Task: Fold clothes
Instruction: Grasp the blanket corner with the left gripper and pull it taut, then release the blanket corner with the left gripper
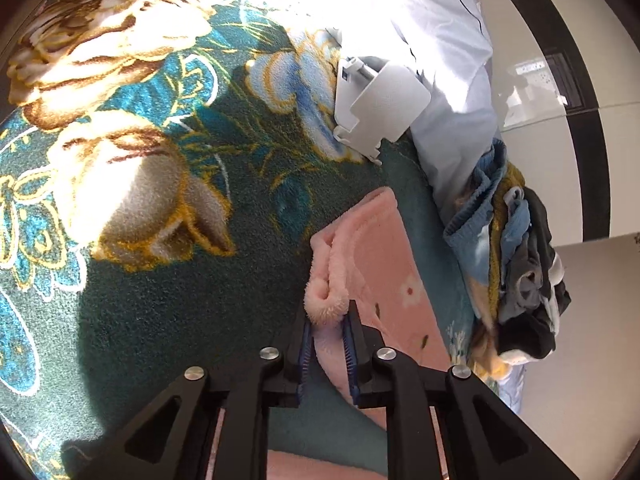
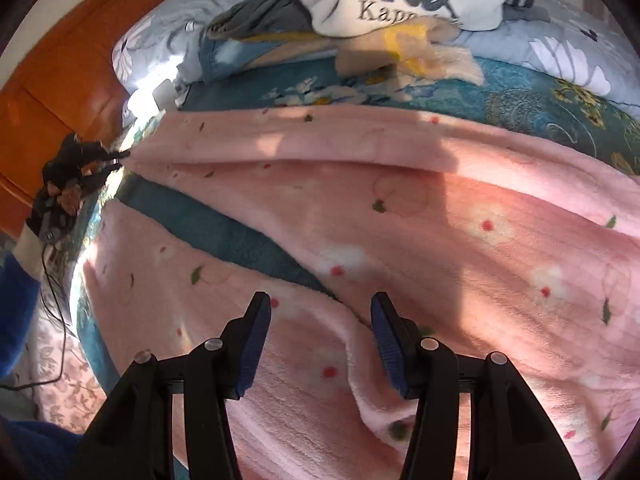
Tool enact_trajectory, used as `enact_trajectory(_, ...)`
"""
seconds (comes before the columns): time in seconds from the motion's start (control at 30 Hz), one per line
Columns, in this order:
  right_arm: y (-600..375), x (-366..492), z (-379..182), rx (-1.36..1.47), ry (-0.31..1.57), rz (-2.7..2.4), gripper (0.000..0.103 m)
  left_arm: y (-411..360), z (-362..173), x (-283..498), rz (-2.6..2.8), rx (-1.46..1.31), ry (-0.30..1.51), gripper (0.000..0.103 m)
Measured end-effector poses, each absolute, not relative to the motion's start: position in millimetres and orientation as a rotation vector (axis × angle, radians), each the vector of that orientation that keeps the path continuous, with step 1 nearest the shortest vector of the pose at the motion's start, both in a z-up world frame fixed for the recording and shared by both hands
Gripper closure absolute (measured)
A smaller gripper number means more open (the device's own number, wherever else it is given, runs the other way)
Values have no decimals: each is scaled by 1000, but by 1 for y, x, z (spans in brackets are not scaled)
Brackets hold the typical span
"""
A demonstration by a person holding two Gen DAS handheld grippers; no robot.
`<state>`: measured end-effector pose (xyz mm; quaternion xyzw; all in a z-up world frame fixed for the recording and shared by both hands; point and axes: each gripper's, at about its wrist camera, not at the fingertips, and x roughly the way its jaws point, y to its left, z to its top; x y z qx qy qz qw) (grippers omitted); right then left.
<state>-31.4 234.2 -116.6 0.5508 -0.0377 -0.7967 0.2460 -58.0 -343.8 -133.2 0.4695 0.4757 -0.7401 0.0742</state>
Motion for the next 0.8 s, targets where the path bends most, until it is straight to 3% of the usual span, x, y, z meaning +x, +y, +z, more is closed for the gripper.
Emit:
enact_trajectory(0.1, 290, -54, -90, 1467, -185, -2315, 49, -341, -115, -57, -2298, 1427, 1263, 59)
enact_trajectory(0.23, 340, -96, -70, 1498, -133, -2447, 49, -332, -85, -79, -2377, 1440, 950, 51)
enact_trajectory(0.37, 345, -139, -76, 1534, -32, -2409, 47, -316, -83, -126, -2417, 1505, 868, 45)
enact_trajectory(0.63, 319, -182, -122, 1601, 195, -2242, 47, -303, -122, -191, -2306, 1599, 767, 44)
enact_trajectory(0.8, 317, -194, -140, 1601, 264, -2188, 47, -296, -130, -209, -2302, 1639, 589, 44)
